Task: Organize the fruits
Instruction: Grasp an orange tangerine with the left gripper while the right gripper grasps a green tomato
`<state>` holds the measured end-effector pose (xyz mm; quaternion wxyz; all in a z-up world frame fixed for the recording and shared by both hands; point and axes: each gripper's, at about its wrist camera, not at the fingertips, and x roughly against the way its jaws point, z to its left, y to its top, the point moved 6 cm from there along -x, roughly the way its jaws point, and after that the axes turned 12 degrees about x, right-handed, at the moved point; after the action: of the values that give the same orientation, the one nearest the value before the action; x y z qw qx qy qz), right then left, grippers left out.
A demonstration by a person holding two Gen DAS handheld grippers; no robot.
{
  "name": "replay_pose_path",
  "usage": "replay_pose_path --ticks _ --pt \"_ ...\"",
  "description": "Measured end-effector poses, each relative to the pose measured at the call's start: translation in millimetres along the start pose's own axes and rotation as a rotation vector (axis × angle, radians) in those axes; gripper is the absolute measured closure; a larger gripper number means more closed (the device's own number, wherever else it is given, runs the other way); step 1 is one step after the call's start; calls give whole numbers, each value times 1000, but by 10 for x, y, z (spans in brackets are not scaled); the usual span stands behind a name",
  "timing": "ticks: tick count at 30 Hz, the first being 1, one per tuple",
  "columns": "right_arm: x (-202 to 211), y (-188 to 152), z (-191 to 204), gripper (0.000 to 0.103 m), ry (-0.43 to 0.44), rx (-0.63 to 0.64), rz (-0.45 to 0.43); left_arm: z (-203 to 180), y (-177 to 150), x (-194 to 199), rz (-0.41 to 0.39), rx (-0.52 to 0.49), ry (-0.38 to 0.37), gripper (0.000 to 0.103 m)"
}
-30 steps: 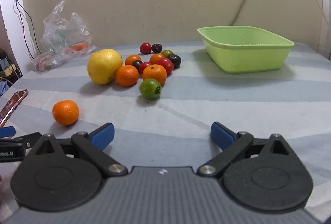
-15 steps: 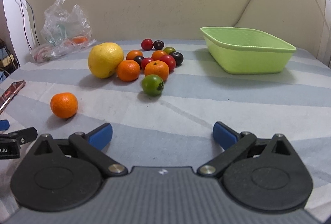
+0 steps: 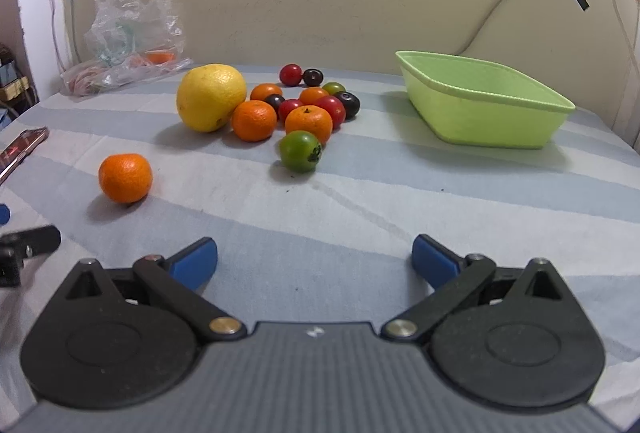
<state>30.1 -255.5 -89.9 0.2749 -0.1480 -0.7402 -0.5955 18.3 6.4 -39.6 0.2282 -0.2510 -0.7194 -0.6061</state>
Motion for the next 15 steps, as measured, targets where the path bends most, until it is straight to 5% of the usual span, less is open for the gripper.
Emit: replay_pose_path --ticks 4,6,11,15 --pt "-12 36 -38 0 44 59 -6 -177 195 176 -123 -67 -48 7" --pt "-40 109 -95 8 39 72 -16 -366 258 191 -158 -131 -83 7" --pt "-222 374 -178 45 99 65 -53 -743 249 57 -154 -248 -141 14" --pt "-355 448 -129 47 162 64 -50 -864 222 -103 -118 -265 -149 18"
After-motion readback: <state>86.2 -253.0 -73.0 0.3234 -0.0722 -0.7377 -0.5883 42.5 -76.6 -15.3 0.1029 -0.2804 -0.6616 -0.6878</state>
